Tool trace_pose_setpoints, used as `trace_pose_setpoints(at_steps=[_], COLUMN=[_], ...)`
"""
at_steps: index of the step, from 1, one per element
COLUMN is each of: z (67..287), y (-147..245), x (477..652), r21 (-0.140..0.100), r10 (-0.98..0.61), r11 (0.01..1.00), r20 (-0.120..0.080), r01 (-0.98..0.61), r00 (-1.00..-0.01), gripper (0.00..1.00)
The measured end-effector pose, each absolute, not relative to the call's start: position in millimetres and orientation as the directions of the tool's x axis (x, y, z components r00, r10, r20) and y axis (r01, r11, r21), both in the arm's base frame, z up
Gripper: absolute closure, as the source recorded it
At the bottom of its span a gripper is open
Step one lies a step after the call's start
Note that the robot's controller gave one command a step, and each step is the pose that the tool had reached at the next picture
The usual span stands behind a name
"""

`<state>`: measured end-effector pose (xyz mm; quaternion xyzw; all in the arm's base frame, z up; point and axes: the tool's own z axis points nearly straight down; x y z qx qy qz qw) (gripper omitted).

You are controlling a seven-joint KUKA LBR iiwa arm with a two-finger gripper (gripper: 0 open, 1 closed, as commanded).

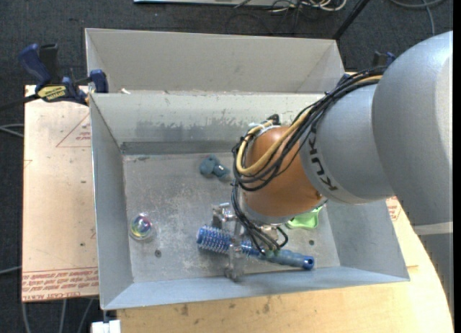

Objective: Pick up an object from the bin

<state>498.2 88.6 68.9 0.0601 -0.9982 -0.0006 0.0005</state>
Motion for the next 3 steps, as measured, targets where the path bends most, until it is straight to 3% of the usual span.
trace_pose_setpoints(at_steps=[1, 2, 3], z=[68.4, 107.5, 182.7], y=[88.5, 88.9, 89.7], x=[498.0, 498.6, 500.2], r21=[0.001, 0.001, 0.001], r10=[-0.120, -0.118, -0.117], r11=[0.993, 0.993, 0.993], r20=[0.001, -0.004, -0.008], r01=[-0.120, -0.118, -0.117], r00=[-0.993, -0.993, -0.993], gripper=[1.00, 1.00, 1.00])
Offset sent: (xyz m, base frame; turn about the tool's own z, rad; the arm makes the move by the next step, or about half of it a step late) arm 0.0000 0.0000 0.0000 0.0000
